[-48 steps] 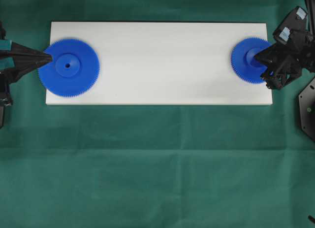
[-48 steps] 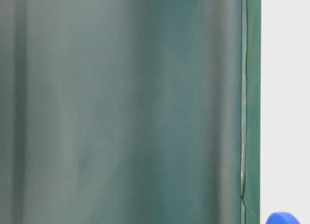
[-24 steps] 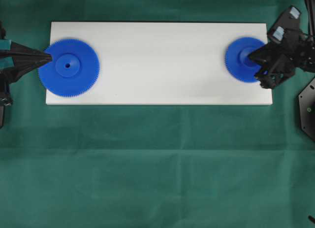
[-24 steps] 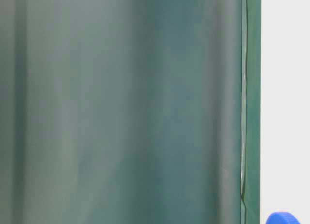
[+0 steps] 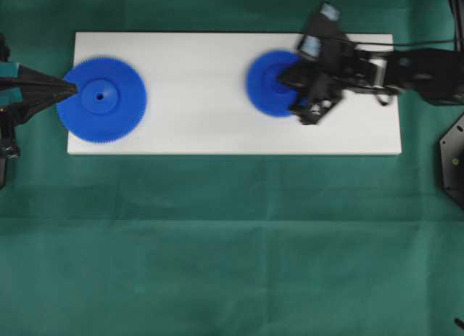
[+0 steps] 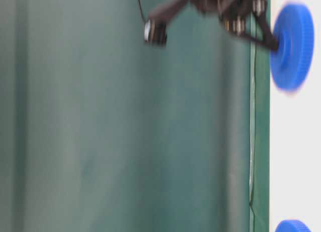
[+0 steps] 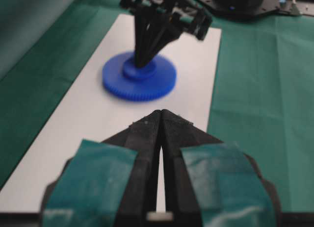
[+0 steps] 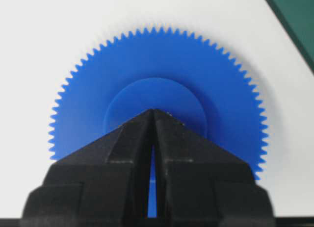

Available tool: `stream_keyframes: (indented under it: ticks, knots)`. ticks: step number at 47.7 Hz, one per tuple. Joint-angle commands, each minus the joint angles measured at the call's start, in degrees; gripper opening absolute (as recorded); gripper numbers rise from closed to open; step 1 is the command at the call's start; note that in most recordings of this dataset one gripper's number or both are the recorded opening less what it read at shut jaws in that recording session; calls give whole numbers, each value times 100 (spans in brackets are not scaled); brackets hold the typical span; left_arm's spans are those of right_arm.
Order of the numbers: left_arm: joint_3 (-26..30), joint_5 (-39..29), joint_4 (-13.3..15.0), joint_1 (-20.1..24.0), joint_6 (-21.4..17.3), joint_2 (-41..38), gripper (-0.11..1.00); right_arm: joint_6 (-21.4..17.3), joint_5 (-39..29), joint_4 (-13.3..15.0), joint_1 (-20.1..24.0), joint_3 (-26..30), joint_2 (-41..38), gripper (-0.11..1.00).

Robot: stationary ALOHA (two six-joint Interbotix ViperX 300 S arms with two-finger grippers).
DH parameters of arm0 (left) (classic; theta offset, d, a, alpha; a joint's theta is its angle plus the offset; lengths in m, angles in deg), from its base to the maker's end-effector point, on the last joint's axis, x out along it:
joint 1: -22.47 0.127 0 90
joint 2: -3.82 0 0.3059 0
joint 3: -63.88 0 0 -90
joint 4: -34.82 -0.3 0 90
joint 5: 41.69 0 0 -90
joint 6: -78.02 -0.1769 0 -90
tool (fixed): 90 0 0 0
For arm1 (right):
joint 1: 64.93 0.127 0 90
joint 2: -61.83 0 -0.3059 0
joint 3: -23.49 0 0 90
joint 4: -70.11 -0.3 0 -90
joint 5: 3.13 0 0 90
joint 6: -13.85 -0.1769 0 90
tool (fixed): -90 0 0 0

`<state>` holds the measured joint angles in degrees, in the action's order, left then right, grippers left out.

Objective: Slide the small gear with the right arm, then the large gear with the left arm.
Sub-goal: 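Slide the small gear left with the right gripper until it meshes with the large gear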

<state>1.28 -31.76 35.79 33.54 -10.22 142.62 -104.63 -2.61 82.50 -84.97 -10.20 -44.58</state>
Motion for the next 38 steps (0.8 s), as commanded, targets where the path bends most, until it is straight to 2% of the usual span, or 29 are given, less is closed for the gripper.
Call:
stream_keyframes:
  ticks: [1,8,18,29,38]
  knots:
    - [62,26,0,9,0,-35,0,18,-88,53,264,519,-694,50]
    - [53,26,9,9,0,-53,0,9,-158,237,571,1494,-1354,50]
    - [35,18,0,9,0,-62,0,9,-369,492,905,2531,-1907,50]
    - [44,26,9,9,0,-70,0,0,-378,642,1125,3243,-2276,50]
    - [35,18,0,18,0,-70,0,-26,-475,694,1134,3287,-2294,50]
